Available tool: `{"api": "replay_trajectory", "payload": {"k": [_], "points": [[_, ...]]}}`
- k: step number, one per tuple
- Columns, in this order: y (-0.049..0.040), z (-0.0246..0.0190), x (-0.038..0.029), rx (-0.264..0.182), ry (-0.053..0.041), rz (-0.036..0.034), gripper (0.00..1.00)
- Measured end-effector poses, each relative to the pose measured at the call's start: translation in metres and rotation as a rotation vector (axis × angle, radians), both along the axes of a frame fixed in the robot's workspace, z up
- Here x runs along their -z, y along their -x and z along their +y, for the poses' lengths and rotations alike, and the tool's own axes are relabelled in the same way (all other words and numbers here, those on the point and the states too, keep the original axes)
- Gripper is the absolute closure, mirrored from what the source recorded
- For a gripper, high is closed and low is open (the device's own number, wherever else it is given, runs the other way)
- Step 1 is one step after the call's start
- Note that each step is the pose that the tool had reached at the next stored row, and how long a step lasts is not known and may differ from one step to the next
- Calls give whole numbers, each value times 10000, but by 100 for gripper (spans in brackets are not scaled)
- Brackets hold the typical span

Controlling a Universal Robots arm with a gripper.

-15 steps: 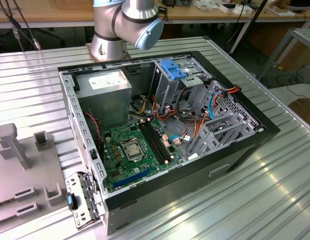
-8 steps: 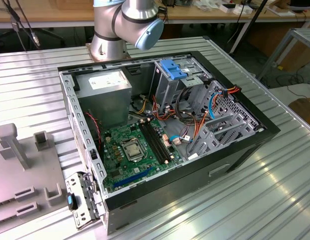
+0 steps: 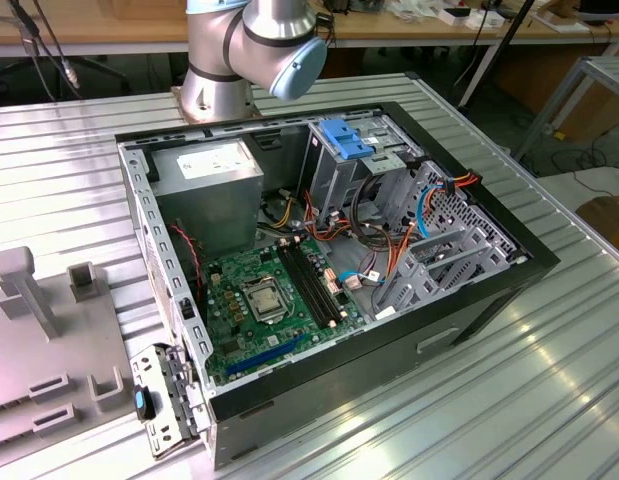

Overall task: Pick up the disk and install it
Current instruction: 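Pick up the disk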

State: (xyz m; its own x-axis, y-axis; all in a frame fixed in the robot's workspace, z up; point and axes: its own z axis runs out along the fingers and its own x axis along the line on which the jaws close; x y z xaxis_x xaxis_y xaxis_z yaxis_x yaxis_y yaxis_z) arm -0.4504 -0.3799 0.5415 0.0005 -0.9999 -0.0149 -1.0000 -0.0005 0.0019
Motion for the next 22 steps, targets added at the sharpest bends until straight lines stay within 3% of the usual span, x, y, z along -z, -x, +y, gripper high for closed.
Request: {"api": "replay_trajectory", "payload": {"k": [3, 4, 6, 9, 22], "points": [[-171, 0, 4, -1, 1, 1, 63], [-286, 0, 5, 0, 1, 1, 63], [-394, 0, 6, 0, 0, 0, 63], [-658, 0, 8, 0, 0, 0, 63], [-1364, 0, 8, 0, 1, 1, 63]]}}
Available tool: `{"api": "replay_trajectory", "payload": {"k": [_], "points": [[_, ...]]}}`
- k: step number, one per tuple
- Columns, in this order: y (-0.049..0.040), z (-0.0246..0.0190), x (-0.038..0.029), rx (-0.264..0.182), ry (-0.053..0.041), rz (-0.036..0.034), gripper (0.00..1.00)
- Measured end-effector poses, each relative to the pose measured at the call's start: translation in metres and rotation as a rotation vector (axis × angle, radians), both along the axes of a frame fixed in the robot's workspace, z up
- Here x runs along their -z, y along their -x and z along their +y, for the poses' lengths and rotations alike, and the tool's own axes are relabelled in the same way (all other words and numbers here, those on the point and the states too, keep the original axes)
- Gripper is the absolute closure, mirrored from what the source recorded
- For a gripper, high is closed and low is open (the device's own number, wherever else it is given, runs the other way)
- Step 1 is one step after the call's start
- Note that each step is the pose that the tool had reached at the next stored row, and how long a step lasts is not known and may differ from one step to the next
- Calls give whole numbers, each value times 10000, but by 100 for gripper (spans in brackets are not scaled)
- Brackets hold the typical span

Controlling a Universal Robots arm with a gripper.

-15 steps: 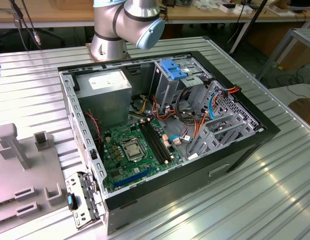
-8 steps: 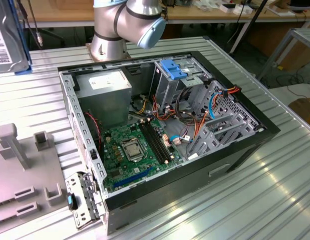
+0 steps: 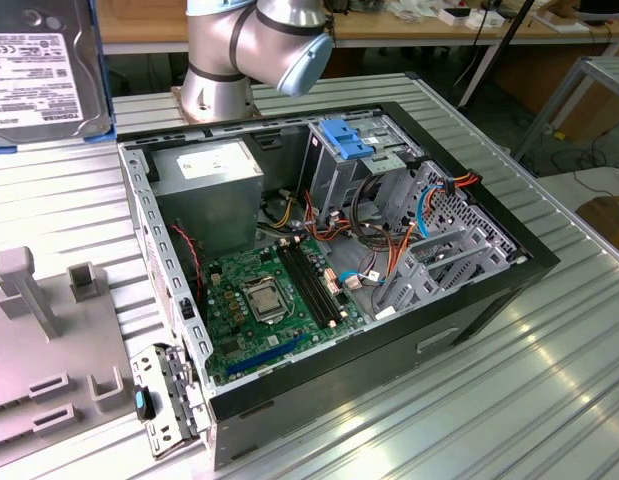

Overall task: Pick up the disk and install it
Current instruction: 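Pick up the disk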

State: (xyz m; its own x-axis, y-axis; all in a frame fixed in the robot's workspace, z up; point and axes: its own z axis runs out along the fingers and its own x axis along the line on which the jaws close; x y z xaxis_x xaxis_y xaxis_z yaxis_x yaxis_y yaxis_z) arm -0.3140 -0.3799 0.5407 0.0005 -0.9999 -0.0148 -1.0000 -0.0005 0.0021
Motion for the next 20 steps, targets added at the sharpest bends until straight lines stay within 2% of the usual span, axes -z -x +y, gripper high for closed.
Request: {"api": "replay_trajectory", "payload": {"k": [6, 10, 11, 17, 20], "points": [[-266, 0, 1, 0, -1, -1, 63], [-476, 0, 1, 0, -1, -1, 63], [-571, 0, 1, 0, -1, -1, 63], [-859, 0, 3, 1, 0, -1, 63], [-1036, 0, 6, 1, -1, -2, 63]]}}
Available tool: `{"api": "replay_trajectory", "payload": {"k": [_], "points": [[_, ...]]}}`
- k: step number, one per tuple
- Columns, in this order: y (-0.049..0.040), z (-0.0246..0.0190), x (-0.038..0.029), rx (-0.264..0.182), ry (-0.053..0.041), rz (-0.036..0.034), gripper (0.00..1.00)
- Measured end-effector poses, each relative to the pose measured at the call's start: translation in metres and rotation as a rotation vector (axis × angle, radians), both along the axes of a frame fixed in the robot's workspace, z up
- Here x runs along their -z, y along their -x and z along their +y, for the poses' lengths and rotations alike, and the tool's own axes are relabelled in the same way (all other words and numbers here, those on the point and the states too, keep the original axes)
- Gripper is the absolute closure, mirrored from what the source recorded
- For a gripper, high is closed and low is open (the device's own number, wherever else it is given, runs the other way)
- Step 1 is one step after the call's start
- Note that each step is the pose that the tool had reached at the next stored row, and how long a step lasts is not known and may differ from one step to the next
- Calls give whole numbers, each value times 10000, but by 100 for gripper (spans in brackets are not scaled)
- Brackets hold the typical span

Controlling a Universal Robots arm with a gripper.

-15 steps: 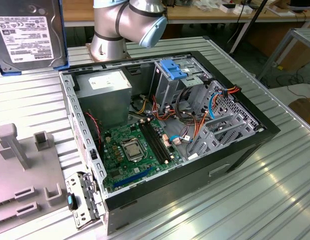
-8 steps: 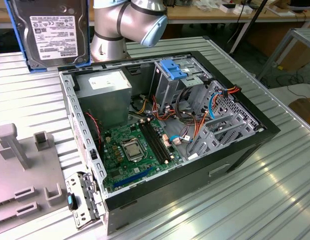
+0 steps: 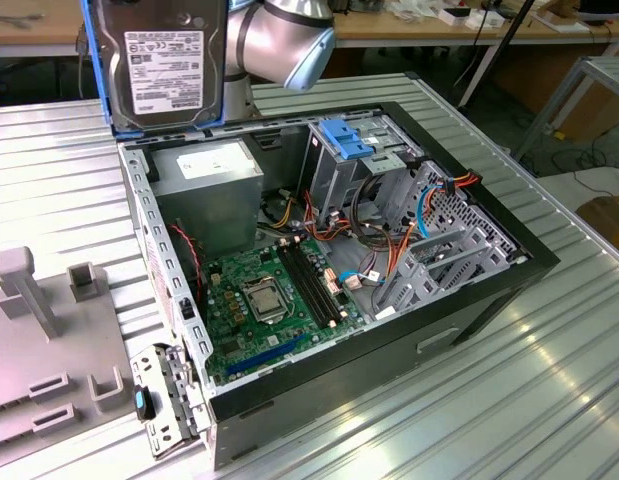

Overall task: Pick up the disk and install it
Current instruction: 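Pick up the disk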

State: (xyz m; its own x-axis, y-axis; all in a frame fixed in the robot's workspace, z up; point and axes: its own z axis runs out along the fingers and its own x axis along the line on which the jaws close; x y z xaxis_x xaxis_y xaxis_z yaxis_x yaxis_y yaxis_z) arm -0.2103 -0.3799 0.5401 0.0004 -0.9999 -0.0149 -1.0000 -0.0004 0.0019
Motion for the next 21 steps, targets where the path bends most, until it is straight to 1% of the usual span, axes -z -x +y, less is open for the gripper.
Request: {"api": "replay_trajectory", "payload": {"k": [1, 3, 4, 5, 7, 9, 19, 21], "points": [[-70, 0, 1, 0, 1, 1, 63], [-157, 0, 3, 0, 1, 1, 63], [-267, 0, 7, 0, 1, 1, 63], [-339, 0, 13, 15, 1, 1, 63], [-367, -4, 14, 48, 2, 2, 63], [-382, -18, 16, 84, 1, 1, 63], [-415, -126, 36, 223, 1, 1, 63], [-437, -137, 43, 246, 0, 0, 63]]}}
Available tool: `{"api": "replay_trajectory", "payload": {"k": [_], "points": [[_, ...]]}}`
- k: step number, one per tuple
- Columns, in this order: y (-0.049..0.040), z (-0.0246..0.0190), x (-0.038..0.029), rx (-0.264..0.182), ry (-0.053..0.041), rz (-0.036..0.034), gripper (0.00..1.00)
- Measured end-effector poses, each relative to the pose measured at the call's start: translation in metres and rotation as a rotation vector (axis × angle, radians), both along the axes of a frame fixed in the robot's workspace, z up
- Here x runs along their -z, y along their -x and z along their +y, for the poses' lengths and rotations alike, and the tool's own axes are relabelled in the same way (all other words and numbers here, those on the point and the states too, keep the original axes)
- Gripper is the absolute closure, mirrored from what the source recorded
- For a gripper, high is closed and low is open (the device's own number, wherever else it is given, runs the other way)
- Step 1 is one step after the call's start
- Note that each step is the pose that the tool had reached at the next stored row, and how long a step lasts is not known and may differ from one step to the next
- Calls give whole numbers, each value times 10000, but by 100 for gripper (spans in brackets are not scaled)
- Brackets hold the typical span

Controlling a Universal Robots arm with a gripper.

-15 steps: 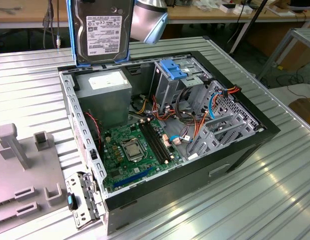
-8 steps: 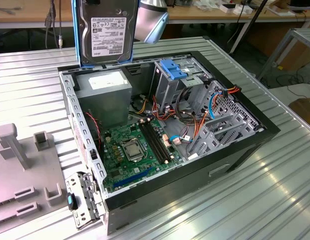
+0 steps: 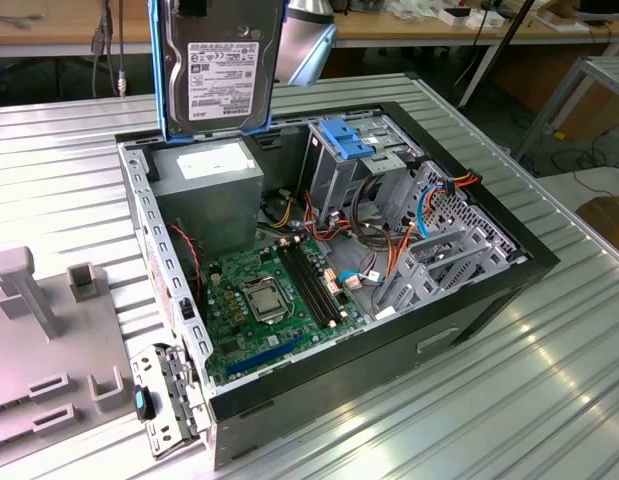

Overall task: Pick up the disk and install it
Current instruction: 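Pick up the disk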

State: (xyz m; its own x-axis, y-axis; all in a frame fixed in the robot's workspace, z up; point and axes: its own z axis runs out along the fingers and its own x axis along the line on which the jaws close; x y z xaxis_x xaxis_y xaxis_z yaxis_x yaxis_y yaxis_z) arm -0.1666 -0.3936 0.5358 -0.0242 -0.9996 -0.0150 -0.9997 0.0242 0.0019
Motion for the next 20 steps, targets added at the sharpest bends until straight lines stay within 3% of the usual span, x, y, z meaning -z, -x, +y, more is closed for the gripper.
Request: {"api": "replay_trajectory", "payload": {"k": [4, 8, 18, 20], "points": [[-148, -4, 14, 5, 1, 2, 63], [-196, -23, 34, 63, 1, 1, 63], [-227, -230, 80, 121, 0, 1, 63], [-255, -251, 86, 134, 2, 1, 63]]}}
